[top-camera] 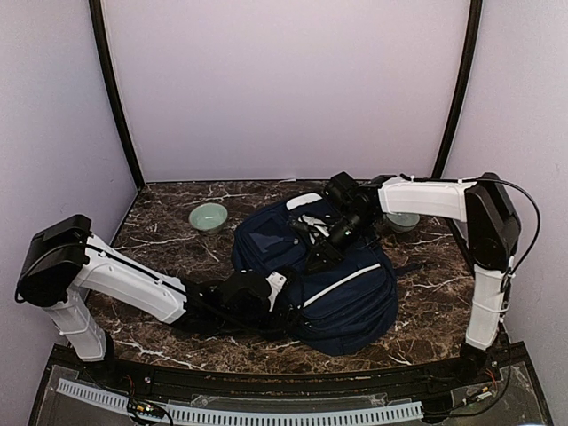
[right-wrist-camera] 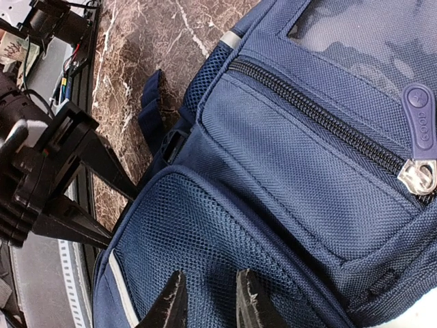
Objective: Pack the student bag
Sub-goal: Grab the upper front pocket of the student bag, then zip the upper front pocket of the bag in the student bag.
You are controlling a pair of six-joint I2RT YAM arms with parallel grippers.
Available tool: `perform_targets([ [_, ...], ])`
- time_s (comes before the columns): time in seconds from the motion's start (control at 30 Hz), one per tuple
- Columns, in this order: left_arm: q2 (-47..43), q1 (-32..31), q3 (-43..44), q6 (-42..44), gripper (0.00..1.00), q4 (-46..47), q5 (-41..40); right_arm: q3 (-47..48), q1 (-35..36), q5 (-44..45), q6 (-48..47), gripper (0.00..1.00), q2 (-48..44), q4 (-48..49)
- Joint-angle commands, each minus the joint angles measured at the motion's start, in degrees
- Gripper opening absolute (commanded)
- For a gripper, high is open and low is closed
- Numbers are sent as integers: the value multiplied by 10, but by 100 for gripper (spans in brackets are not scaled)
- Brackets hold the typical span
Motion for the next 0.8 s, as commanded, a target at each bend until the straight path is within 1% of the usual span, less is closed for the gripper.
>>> perform_targets([
  [0.0,-3,-3,16,15,38,-6,-24,-18,5,48,22,26,54,10],
  [0.17,-8,-3,15,30,16,-3,-15,-18,4,42,27,25,66,12],
  [0.33,-14,-6,16,35,0,-11,-6,-18,4,46,32,25,70,17],
  [0.53,-37,-29,33,59,0,-39,13,-27,4,51,36,25,74,24],
  [0.77,-22,-66,101,132,0,-65,111,-24,4,56,39,24,86,26],
])
